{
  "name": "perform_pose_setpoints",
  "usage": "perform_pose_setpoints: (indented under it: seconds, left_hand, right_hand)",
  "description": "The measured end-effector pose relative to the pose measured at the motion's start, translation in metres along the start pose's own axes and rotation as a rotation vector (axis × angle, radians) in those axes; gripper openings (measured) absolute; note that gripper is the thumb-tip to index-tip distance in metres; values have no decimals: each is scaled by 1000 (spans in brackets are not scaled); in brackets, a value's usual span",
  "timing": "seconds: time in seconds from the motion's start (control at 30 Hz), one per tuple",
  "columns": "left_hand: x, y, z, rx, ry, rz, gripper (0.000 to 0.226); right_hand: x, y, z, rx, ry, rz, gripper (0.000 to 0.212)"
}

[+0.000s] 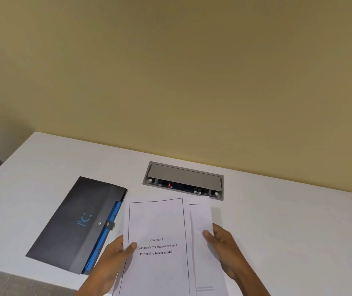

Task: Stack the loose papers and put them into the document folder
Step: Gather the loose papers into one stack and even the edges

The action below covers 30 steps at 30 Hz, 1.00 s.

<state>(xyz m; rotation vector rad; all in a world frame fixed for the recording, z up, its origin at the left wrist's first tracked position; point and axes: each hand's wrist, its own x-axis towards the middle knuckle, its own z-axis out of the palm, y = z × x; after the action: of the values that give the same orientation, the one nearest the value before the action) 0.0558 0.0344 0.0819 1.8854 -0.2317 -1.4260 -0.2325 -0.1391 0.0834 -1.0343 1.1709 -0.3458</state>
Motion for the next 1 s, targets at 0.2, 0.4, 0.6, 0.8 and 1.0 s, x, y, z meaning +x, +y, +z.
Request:
perform_pose_setpoints:
  seconds: [0.2,0.4,0.6,0.8,1.0]
  left_hand:
    - [0,-4,2,-39,-44,-128,16]
    - [1,-27,-10,6,11,-103,25]
    - [-6,-63,-35,92,266,-33,36]
    - [-20,-86,-57,20,427,-40,38]
    - [-19,-96,-70,-77,504,-86,38]
  right_hand:
    - [3,-4,47,-21,-184,51,25]
    - [17,6,69,-79,-335,183,32]
    - [57,7,87,-545,38,-46,47]
    - [97,12,107,-1034,-30,-149,129]
    - [120,20,121,-1323,-80,-151,141]
